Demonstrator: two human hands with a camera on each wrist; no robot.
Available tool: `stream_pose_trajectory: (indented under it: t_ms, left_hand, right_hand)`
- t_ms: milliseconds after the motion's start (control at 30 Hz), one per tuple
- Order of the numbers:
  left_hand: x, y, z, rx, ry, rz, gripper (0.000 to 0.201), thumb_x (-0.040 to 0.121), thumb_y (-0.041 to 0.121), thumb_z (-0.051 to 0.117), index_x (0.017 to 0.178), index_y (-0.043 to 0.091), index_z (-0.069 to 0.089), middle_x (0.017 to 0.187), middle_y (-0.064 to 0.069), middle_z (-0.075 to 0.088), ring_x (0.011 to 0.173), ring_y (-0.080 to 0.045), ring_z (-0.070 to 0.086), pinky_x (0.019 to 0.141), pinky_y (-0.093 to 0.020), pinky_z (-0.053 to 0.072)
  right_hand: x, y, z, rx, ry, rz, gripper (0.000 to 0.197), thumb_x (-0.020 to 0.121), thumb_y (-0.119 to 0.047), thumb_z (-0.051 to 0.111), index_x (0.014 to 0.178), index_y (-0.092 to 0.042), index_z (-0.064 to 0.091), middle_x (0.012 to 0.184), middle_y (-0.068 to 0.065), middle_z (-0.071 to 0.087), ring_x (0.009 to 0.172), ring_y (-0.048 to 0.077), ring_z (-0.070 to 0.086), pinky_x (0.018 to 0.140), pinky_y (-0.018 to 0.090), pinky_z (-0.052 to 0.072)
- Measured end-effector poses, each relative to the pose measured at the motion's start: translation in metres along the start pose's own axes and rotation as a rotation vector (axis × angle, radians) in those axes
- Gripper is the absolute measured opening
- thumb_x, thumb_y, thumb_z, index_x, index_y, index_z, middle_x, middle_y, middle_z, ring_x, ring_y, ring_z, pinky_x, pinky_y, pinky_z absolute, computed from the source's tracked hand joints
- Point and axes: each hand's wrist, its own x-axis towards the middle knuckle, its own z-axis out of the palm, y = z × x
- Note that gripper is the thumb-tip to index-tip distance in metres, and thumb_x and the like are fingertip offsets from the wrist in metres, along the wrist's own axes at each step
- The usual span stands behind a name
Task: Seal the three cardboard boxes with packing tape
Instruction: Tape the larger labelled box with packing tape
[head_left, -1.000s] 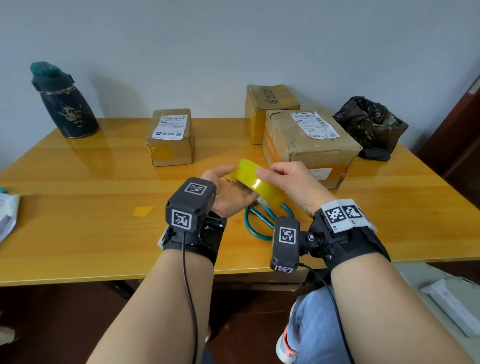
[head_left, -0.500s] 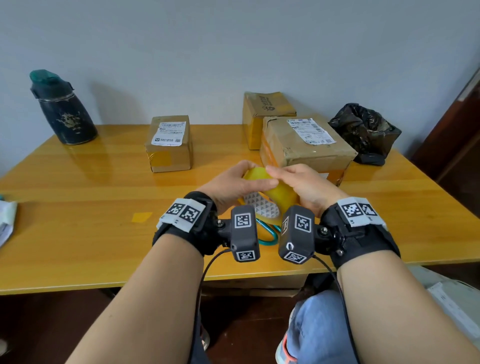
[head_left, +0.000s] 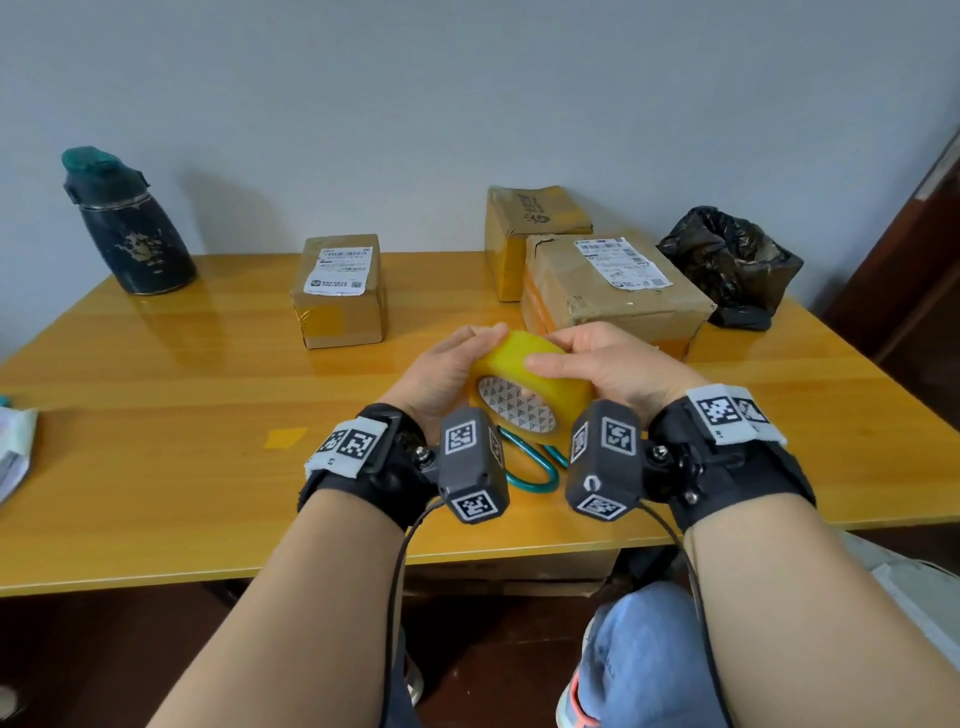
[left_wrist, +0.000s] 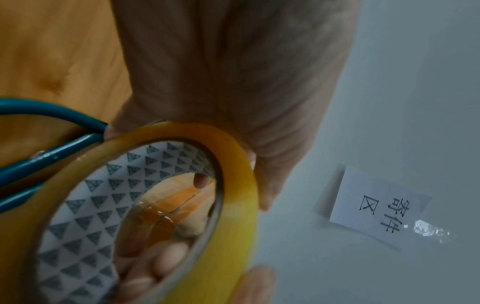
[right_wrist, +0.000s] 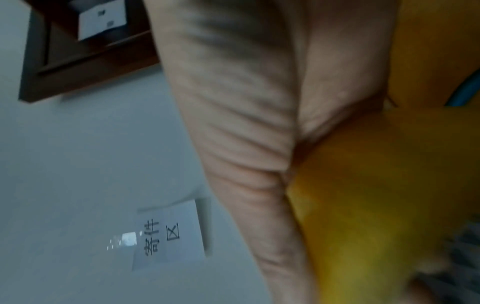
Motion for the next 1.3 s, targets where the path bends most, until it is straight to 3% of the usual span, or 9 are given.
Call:
stream_pose_trajectory:
  t_ms: [167,333,500,667,833,967,1033,1200,1300]
  left_hand:
    - [0.001,0.002,0.009,-0.009,0.07,0.003,0.036,0.1,0.039,0.043,0.114,0.007,0.053,0.088,-0.006,0.066,0.073,-0.015,0.067,0.05,-0.023,0.054]
    - [-0.004,-0.002,0.016,-0.051,-0.025,0.01,0.035,0.095,0.047,0.047,0.105,0.018,0.065,0.083,0.004,0.076,0.08,-0.01,0.072,0.061,-0.021,0.056]
    - [-0.009,0.005,0.022,-0.186,0.035,-0.045,0.035,0.098,0.047,0.042,0.091,0.02,0.063,0.066,0.002,0.073,0.069,-0.015,0.071,0.082,-0.041,0.054]
    - [-0.003,0.002,0.01,-0.451,-0.019,-0.24,0.075,0.09,0.065,0.039,0.054,0.01,0.076,0.067,-0.017,0.071,0.095,-0.038,0.057,0.11,-0.058,0.029]
    - [0.008,-0.003,0.006,-0.439,0.077,-0.258,0.059,0.08,0.072,0.053,0.089,0.017,0.07,0.1,-0.024,0.067,0.106,-0.048,0.059,0.101,-0.065,0.037]
    - [0.006,-0.002,0.01,-0.277,0.049,-0.155,0.044,0.087,0.056,0.056,0.074,0.019,0.076,0.07,-0.008,0.073,0.092,-0.037,0.062,0.098,-0.062,0.043]
    - [0.004,-0.003,0.013,-0.256,0.068,-0.135,0.033,0.084,0.051,0.063,0.086,0.02,0.074,0.087,-0.012,0.073,0.097,-0.037,0.062,0.097,-0.061,0.045]
    - [0.002,-0.002,0.009,-0.368,0.055,-0.24,0.048,0.086,0.06,0.054,0.092,0.016,0.07,0.103,-0.023,0.066,0.105,-0.043,0.059,0.1,-0.064,0.039]
    - [-0.002,-0.003,0.008,-0.467,-0.052,-0.319,0.073,0.089,0.063,0.045,0.061,0.003,0.077,0.075,-0.025,0.07,0.1,-0.043,0.055,0.109,-0.059,0.03]
  right_hand:
    - [0.01,0.005,0.014,-0.008,0.247,-0.053,0.051,0.065,-0.044,0.077,0.097,-0.006,0.07,0.085,0.012,0.074,0.076,0.024,0.071,0.072,0.035,0.058]
    - [0.018,0.003,0.02,-0.001,0.382,-0.107,0.027,0.086,-0.041,0.066,0.084,-0.015,0.07,0.079,0.005,0.075,0.078,0.022,0.072,0.078,0.037,0.058]
    - [0.011,0.001,0.019,0.231,0.153,-0.071,0.022,0.093,-0.024,0.059,0.106,-0.007,0.065,0.101,0.016,0.071,0.09,0.028,0.07,0.077,0.042,0.059]
    - [0.002,0.003,0.014,0.239,-0.047,-0.118,0.034,0.08,-0.011,0.062,0.114,-0.008,0.06,0.098,0.014,0.07,0.088,0.024,0.069,0.071,0.038,0.059]
    - [0.006,0.009,0.015,0.189,0.085,-0.135,0.04,0.074,-0.028,0.07,0.107,-0.006,0.065,0.09,0.018,0.07,0.085,0.03,0.067,0.085,0.05,0.055]
    - [0.008,0.011,0.024,0.143,0.235,-0.168,0.038,0.085,-0.038,0.067,0.105,-0.006,0.068,0.089,0.025,0.069,0.078,0.03,0.066,0.087,0.055,0.053]
    - [0.008,0.011,0.025,0.093,0.283,-0.179,0.041,0.087,-0.043,0.063,0.103,-0.005,0.068,0.081,0.023,0.068,0.072,0.027,0.065,0.082,0.052,0.054]
    - [0.003,0.014,0.014,0.232,0.05,-0.138,0.035,0.081,-0.023,0.068,0.112,-0.007,0.063,0.107,0.024,0.068,0.101,0.038,0.064,0.092,0.053,0.051]
    - [0.002,0.018,0.006,0.175,-0.066,-0.142,0.043,0.081,-0.012,0.066,0.122,-0.008,0.057,0.12,0.021,0.064,0.113,0.035,0.061,0.097,0.046,0.05]
